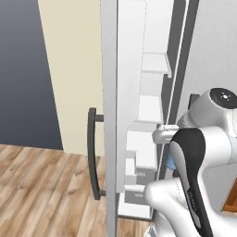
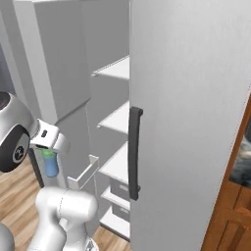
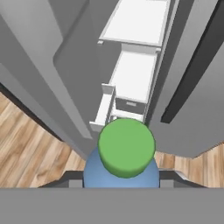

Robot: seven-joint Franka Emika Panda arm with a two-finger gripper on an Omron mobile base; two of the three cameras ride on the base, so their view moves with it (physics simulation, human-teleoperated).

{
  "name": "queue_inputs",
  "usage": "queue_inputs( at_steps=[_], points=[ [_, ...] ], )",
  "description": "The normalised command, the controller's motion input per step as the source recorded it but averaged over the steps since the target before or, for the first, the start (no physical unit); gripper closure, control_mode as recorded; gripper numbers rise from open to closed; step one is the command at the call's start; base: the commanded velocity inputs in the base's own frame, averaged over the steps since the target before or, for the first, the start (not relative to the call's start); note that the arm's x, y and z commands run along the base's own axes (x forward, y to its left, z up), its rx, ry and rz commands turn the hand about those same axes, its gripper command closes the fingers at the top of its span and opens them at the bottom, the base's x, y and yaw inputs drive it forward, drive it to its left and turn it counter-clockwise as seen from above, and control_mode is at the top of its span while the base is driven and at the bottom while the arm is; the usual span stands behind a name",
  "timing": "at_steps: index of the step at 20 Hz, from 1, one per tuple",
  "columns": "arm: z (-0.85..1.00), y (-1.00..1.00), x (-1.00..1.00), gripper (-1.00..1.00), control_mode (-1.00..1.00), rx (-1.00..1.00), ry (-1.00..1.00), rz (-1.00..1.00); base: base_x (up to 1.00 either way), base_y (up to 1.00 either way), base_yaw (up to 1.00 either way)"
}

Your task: Take the bottled waters from the counter and place them in the freezer to freeze. Close the freezer door after placing the bottles.

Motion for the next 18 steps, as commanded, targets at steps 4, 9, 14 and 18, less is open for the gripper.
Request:
queue_inputs(
  at_steps=[4,9,14,18],
  points=[
    [0.0,0.0,0.0,1.0,1.0,0.0,0.0,0.0,0.24,-0.54,0.0],
    [0.0,0.0,0.0,1.0,1.0,0.0,0.0,0.0,0.38,-0.29,0.03],
    [0.0,0.0,0.0,1.0,1.0,0.0,0.0,0.0,0.31,-0.14,0.05],
    [0.0,0.0,0.0,1.0,1.0,0.0,0.0,0.0,0.01,0.02,0.0]
  ],
)
